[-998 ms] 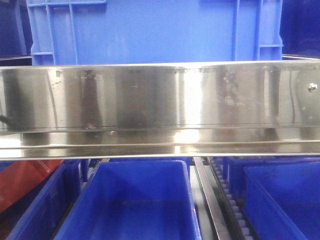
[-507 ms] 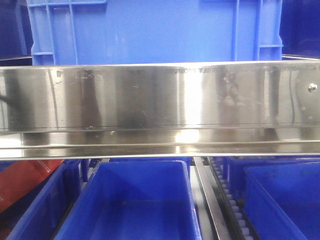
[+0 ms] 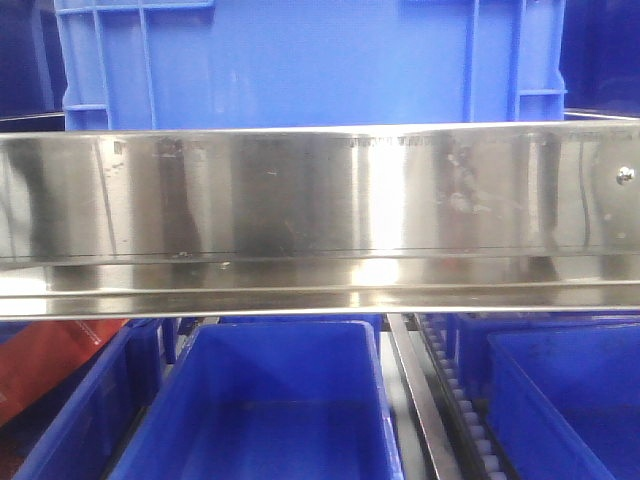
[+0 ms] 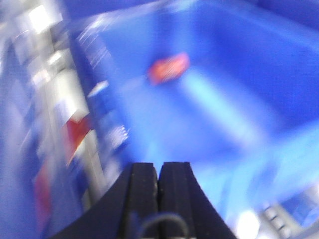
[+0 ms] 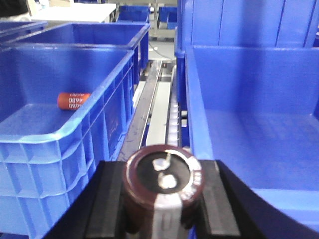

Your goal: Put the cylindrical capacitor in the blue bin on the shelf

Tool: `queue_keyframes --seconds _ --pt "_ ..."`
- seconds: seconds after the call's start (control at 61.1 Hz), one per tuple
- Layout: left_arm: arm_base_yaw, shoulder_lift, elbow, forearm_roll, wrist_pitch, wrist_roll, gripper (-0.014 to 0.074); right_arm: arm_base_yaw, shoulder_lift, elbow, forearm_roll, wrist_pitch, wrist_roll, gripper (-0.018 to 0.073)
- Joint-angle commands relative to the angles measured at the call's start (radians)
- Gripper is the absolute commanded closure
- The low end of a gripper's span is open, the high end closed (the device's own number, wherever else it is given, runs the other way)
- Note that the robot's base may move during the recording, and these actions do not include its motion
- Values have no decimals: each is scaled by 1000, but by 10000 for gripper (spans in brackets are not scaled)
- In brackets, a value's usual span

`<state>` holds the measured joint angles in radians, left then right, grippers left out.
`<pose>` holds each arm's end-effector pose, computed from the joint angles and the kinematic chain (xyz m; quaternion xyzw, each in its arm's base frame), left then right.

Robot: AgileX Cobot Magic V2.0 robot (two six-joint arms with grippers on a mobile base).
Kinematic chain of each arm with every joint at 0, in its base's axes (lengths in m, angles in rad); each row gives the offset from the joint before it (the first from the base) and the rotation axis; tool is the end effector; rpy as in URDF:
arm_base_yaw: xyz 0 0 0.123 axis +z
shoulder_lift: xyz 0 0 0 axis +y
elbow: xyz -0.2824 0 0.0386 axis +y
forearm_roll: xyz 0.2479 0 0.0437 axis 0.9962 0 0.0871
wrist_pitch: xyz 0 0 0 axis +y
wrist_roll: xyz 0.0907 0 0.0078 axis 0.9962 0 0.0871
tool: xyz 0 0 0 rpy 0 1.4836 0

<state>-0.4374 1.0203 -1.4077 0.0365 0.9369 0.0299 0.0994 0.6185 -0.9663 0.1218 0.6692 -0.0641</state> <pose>0.1638 -0.0736 0.4773 0.1982 0.8267 -0.0887 0.5190 0.0976 0.0166 0.4229 -0.0500 0.7820 0.0701 0.6174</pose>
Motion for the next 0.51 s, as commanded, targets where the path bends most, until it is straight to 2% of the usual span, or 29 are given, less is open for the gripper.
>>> queue_keyframes --seconds 0.0,0.164,0.262,0.491 --pt "30 -131 113 -7 -39 -15 707 26 29 -9 -2 -20 -9 659" --pt "67 -326 304 -7 -72 -67 707 97 112 -32 -2 -31 -22 659" --pt "86 -421 381 -7 -73 -67 707 138 173 -79 -2 -33 -50 659" --pt "126 -548 483 -16 -73 -67 707 247 392 -304 -2 -41 -93 659"
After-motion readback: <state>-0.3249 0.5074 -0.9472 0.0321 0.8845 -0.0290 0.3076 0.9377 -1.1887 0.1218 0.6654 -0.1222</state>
